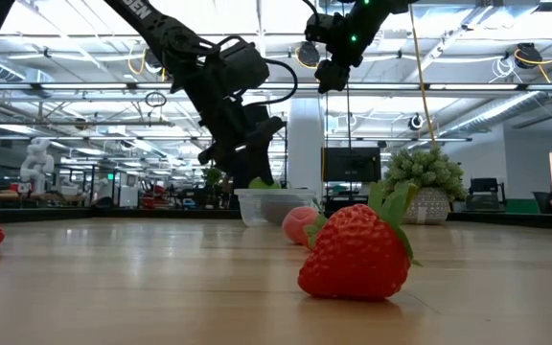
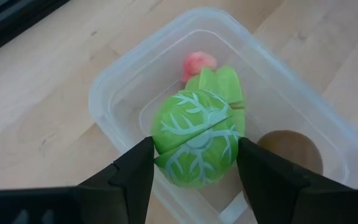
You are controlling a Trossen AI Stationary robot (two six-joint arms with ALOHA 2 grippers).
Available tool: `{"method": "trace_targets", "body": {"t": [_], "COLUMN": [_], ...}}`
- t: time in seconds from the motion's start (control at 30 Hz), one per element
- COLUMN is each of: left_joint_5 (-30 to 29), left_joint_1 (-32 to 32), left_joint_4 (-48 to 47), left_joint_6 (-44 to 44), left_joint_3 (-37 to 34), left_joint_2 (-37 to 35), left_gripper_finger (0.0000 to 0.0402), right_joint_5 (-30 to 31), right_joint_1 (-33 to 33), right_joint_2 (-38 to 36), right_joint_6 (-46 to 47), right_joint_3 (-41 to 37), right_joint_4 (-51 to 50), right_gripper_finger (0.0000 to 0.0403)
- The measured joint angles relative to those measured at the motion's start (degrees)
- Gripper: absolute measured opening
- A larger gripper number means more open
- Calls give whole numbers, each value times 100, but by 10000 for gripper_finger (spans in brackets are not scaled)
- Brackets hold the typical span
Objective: Pick and placing Produce into tupperware
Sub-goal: Put the cabbage into the transparent bin, then put the top left strawberry into the transparent bin
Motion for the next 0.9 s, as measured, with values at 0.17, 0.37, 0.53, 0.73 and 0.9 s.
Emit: {"method": "trace_targets", "body": {"t": [0.17, 0.37, 0.53, 0.73, 0.9], "left_joint_5": [108, 114, 175, 208, 204], "left_joint_1": [4, 11, 52, 87, 87], "left_joint_4": [9, 63, 191, 291, 403], "left_joint_6": [-32, -38, -56, -78, -10], "left_joint_3": [0, 0, 0, 0, 0], "left_joint_2": [0, 0, 0, -2, -2], "left_gripper_finger": [210, 221, 249, 274, 282], "right_joint_5": [0, -1, -2, -2, -2], "right_joint_1": [0, 0, 0, 0, 0], "right_joint_2": [0, 0, 0, 0, 0], "right_joint_6": [0, 0, 1, 2, 2], "right_joint_3": [-1, -1, -1, 0, -1], "right_joint_4": [0, 0, 0, 0, 0], "right_gripper_finger": [203, 203, 203, 203, 203]}}
